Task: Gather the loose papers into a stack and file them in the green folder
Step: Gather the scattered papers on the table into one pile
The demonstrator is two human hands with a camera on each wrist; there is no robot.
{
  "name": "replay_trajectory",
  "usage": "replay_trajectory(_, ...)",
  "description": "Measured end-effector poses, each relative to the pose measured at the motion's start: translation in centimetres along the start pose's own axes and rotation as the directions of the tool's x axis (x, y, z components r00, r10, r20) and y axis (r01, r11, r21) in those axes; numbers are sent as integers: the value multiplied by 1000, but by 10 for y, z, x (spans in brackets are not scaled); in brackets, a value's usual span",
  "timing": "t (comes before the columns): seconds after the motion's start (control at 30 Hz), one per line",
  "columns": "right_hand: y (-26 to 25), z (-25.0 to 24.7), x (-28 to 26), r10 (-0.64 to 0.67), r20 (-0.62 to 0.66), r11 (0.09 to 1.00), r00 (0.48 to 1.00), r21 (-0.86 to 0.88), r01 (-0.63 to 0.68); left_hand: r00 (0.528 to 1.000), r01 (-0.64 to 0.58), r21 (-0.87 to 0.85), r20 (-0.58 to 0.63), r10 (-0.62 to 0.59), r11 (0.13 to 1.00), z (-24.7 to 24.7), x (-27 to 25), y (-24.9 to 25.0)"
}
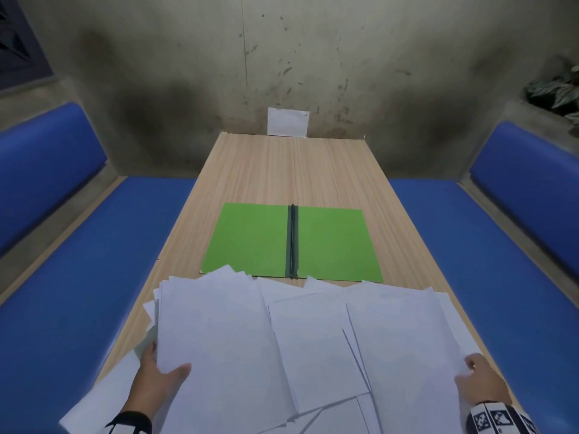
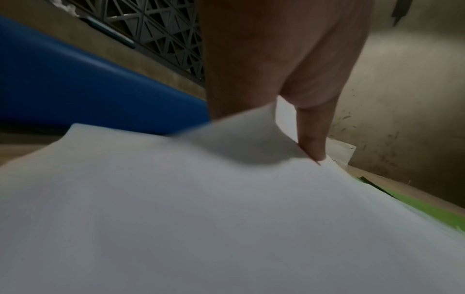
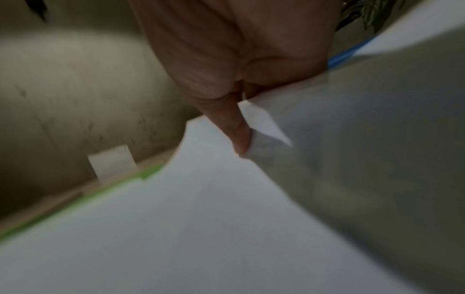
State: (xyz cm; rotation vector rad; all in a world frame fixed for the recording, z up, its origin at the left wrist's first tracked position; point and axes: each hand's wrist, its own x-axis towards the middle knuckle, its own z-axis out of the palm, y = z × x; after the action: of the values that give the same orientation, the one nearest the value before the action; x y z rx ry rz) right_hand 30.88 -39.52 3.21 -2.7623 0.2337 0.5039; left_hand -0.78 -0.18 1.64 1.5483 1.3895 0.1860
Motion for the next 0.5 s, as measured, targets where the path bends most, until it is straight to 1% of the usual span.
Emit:
replay_trajectory(0.07,-3,-9,-2,-44,7,983,999,179,42,999,2,-30,37,-1,1000,0,-1,1)
replay_trajectory(0.13,-6,-20,-5,-81,50,956,995,287,63,997,18,-69,79,-13,997,0,-5,4)
replay_trajectory(0.2,-7,-27,-7,-109,93,959,990,271,80,996,15,-61,85,-10,998,1,-7,5)
replay_trajectory(0.27,-4,-31,-7,-137,99,972,986,203,115,997,-8,0,73,8,1000,1,-8,6)
replay_trajectory(0.37,-3,-39,-14,-179,-12,974,984,138,179,999,-52,117,19,50,992,1,-12,7)
replay_trajectory(0.43,-5,-43,-16,-186,-92,978,978,77,193,998,-61,161,18,59,985,1,-13,8)
replay_trajectory(0.5,-8,-49,-18,-183,-163,977,970,82,198,998,-61,181,20,59,982,0,-13,9)
